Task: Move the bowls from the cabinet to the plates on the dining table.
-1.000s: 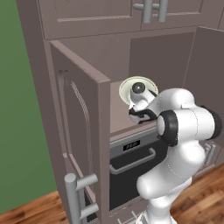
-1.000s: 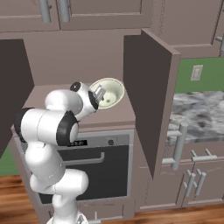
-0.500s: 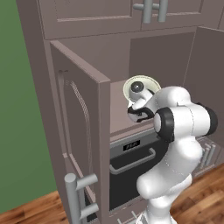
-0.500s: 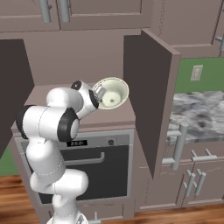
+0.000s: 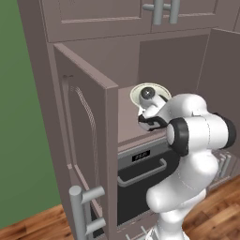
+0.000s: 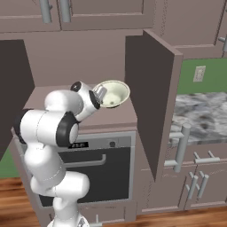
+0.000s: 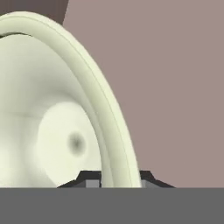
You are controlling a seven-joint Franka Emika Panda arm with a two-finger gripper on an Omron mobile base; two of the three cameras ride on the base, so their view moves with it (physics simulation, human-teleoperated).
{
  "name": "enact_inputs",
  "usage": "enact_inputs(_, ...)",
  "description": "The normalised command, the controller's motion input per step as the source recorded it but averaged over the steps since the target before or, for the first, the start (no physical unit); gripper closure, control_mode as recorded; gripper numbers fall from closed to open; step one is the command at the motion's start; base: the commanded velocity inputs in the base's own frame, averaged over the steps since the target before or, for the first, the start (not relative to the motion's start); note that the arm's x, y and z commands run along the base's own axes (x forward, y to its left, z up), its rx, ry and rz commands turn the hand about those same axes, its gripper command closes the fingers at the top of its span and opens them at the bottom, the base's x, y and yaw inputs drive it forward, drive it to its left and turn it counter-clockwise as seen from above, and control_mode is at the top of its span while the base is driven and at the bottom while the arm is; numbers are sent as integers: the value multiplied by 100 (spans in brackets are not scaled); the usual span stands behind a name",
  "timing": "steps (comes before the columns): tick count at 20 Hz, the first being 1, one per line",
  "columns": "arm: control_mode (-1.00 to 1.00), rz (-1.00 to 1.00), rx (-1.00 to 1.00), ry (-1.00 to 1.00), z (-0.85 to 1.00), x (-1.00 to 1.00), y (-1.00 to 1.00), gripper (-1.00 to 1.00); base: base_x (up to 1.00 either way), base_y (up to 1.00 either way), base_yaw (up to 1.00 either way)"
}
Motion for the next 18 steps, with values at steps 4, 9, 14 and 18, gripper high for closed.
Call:
enact_inputs(4, -100, 0, -3, -5, 4, -25, 0, 100, 0, 0, 0)
enact_inputs(9, -100, 0, -7, -8, 16, -53, 0, 100, 0, 0, 0)
enact_inputs(14, -100, 0, -9, -9, 47, -84, 0, 100, 0, 0, 0)
enact_inputs(18, -100, 1, -9, -8, 39, -85, 0, 100, 0, 0, 0)
